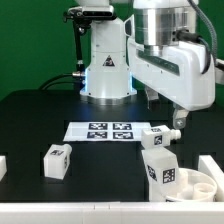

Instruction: Assemble stool

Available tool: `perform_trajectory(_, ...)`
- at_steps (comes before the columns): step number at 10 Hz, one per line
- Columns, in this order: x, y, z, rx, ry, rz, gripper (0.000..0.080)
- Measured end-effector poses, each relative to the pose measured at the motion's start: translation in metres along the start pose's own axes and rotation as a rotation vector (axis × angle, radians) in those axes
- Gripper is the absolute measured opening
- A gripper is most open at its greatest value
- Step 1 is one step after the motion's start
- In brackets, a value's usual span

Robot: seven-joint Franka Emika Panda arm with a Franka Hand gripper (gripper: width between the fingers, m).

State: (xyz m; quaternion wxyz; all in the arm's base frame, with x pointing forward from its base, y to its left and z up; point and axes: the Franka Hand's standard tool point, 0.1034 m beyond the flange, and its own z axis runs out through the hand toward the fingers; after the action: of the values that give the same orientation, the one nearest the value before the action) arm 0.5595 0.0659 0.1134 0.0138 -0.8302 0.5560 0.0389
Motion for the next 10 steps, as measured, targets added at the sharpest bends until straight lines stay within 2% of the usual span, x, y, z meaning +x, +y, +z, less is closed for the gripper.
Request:
perform_trajectory(1,0.0,0.001,0.001,-0.001,-0.004,-0.033,0.0649)
perform_trajectory(2,0.005,0.0,0.002,0.025,-0.021,-0.019,0.0649)
perform_trajectory(3,0.011,0.006,0.009,0.071,-0.035,0.005,0.0649)
perform_trajectory(5,0.007,0.029,0.021,0.086,-0.124,-0.008,0.0649)
perform_trajectory(6,0.003,0.038,0.023,0.08,-0.199,0.011,0.0649)
perform_trajectory(7,-0.003,0.047,0.023,0.033,-0.271,0.005,0.0649)
perform_trajectory(8,0.005,0.047,0.023,0.036,-0.312,-0.009,0.0649)
perform_trajectory(10,0.012,0.058,0.027,0.015,-0.415,-0.02,0.0649)
